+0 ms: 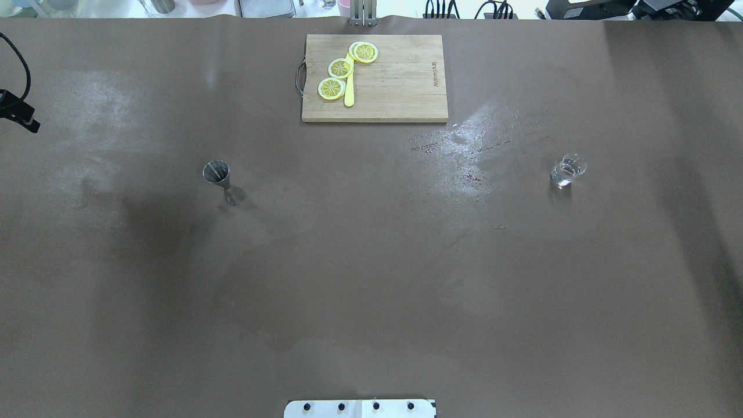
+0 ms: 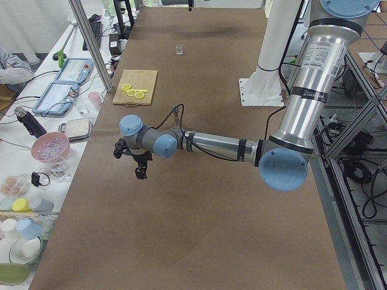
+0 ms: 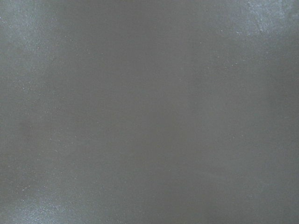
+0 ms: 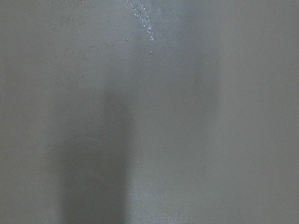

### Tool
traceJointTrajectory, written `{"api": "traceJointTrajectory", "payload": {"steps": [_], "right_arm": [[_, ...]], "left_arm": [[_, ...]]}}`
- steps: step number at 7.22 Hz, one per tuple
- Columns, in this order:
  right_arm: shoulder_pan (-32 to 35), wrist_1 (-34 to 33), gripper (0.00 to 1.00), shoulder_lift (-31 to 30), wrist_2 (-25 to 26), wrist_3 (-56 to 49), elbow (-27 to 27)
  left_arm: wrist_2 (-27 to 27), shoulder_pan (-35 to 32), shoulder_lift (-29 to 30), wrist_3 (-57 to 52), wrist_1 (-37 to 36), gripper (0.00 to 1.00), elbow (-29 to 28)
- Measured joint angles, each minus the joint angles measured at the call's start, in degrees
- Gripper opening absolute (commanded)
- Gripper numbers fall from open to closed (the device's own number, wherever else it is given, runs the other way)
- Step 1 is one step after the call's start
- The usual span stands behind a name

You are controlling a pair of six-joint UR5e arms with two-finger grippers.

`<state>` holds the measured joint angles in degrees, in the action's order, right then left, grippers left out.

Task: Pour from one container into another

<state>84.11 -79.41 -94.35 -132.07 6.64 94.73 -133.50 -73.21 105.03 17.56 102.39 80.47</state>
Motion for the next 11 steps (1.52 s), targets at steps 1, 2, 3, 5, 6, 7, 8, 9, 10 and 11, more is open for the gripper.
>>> {"api": "traceJointTrajectory", "payload": {"steps": [1,2,3,5,6,7,8,9,10,11], "right_arm": [[0.0,0.0,1.0,0.0,-0.1,0.0,-0.2],[0.0,0.0,1.0,0.1,-0.2,0.0,-0.3],[0.0,0.0,1.0,0.1,-0.3,0.0,-0.4],[0.0,0.0,1.0,0.0,-0.3,0.0,-0.4],[0.0,0.0,1.0,-0.1,-0.4,0.1,-0.4],[0.0,0.0,1.0,-0.2,-0.7,0.1,-0.3],[0.0,0.0,1.0,-0.3,-1.0,0.1,-0.3],[0.1,0.0,1.0,-0.4,-1.2,0.1,-0.4],[0.2,0.1,1.0,-0.5,-1.3,0.1,-0.4],[0.3,0.1,1.0,-0.6,-1.3,0.1,-0.4]], "left_arm": [[0.0,0.0,0.0,0.0,0.0,0.99,0.0],[0.0,0.0,0.0,0.0,0.0,0.99,0.0],[0.0,0.0,0.0,0.0,0.0,0.99,0.0],[0.0,0.0,0.0,0.0,0.0,0.99,0.0],[0.0,0.0,0.0,0.0,0.0,0.99,0.0],[0.0,0.0,0.0,0.0,0.0,0.99,-0.1],[0.0,0.0,0.0,0.0,0.0,0.99,-0.2],[0.3,0.1,0.0,-0.1,0.0,0.99,-0.2],[1.0,0.2,0.1,-0.1,0.2,0.99,-0.2],[1.8,0.2,0.2,-0.1,0.4,0.99,-0.2]]}}
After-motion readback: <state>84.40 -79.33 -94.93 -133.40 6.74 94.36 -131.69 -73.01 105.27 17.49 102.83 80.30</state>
